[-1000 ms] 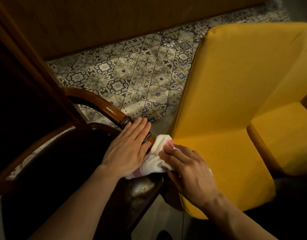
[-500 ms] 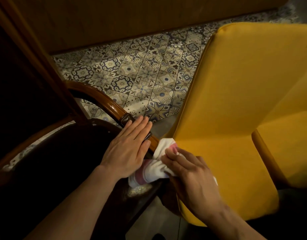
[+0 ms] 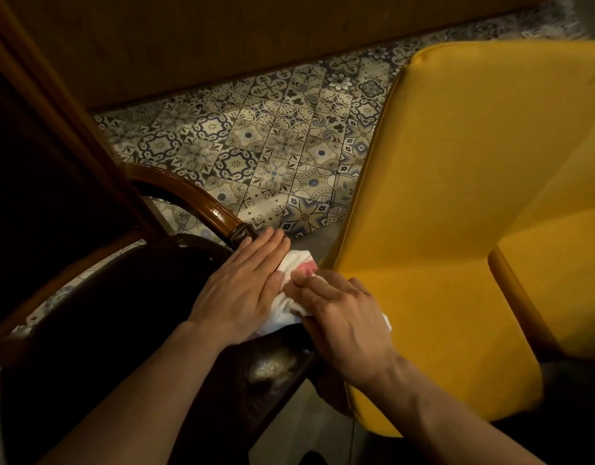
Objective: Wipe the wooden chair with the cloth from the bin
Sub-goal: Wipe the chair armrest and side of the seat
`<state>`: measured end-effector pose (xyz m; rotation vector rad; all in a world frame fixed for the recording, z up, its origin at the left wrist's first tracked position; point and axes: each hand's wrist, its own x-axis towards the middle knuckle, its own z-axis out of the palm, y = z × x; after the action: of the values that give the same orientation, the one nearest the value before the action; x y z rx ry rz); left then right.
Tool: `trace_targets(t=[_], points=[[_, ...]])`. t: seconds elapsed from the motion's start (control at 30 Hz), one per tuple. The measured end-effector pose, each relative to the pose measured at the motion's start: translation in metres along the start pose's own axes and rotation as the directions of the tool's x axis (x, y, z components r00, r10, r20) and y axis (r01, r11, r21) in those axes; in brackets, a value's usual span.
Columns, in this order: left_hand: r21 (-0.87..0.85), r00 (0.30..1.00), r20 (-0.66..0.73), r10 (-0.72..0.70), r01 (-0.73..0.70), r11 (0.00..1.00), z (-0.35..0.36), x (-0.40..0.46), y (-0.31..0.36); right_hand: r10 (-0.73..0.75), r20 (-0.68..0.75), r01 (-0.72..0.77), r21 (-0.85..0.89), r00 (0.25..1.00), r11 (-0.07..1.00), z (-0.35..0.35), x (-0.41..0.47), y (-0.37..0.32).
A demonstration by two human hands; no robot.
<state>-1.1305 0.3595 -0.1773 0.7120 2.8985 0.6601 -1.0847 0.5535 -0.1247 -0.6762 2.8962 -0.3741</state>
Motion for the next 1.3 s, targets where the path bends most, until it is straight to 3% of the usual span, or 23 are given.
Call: trace_targets(t=[0.27, 0.33, 0.4, 0.53, 0.67, 0.73, 0.8, 0.87, 0.93, 1.0, 1.07, 1.2, 1.3], points=[[0.05, 0.999, 0.036, -0.024, 0.023, 0.999, 0.003, 0.0, 0.0, -0.071, 0.003, 0.071, -0.084, 0.997, 0.994, -0.007, -0.055, 0.028], [0.051, 0.999, 0.032, -0.019, 0.018, 0.999, 0.003, -0.001, 0.0, -0.023, -0.055, 0.019, -0.067, 0.998, 0.998, -0.012, -0.069, 0.037], [0.063, 0.999, 0.028, -0.017, 0.016, 0.998, 0.005, -0.002, 0.0, 0.114, -0.159, -0.117, -0.007, 0.981, 0.993, -0.021, -0.078, 0.05], [0.06, 1.0, -0.004, -0.021, 0.021, 0.998, 0.007, -0.003, 0.001, 0.46, -0.351, -0.391, 0.25, 0.816, 0.885, -0.049, -0.051, 0.075], [0.03, 0.999, -0.018, -0.029, 0.029, 0.999, 0.008, -0.004, 0.002, 0.562, -0.469, -0.354, 0.46, 0.682, 0.814, -0.073, 0.03, 0.076], [0.039, 0.999, -0.017, -0.031, 0.032, 0.999, 0.009, -0.003, 0.002, 0.503, -0.511, -0.267, 0.466, 0.697, 0.844, -0.079, 0.074, 0.062], [0.049, 0.999, -0.019, -0.032, 0.033, 0.998, 0.01, -0.002, 0.001, 0.354, -0.506, -0.124, 0.432, 0.786, 0.893, -0.077, 0.113, 0.041], [0.045, 0.999, -0.027, -0.022, 0.023, 0.999, 0.009, -0.002, 0.0, 0.114, -0.405, 0.046, 0.364, 0.907, 0.93, -0.068, 0.142, 0.018], [0.034, 0.999, -0.036, -0.015, 0.016, 0.999, 0.01, -0.003, -0.001, -0.162, -0.212, 0.215, 0.258, 0.964, 0.942, -0.053, 0.16, 0.002], [0.015, 0.998, -0.05, -0.036, 0.037, 0.999, 0.011, -0.004, -0.001, -0.36, 0.015, 0.354, 0.157, 0.933, 0.922, -0.038, 0.173, -0.004], [0.006, 0.997, -0.061, -0.054, 0.055, 0.998, 0.011, -0.004, -0.001, -0.425, 0.164, 0.409, 0.123, 0.89, 0.904, -0.029, 0.183, -0.005], [-0.018, 0.998, -0.053, -0.035, 0.035, 0.999, 0.013, -0.003, -0.002, -0.512, 0.149, 0.51, 0.052, 0.846, 0.858, -0.019, 0.204, -0.004], [-0.037, 0.998, -0.062, -0.025, 0.023, 0.999, 0.014, -0.004, -0.002, -0.48, 0.071, 0.479, 0.032, 0.875, 0.877, -0.009, 0.224, -0.017]])
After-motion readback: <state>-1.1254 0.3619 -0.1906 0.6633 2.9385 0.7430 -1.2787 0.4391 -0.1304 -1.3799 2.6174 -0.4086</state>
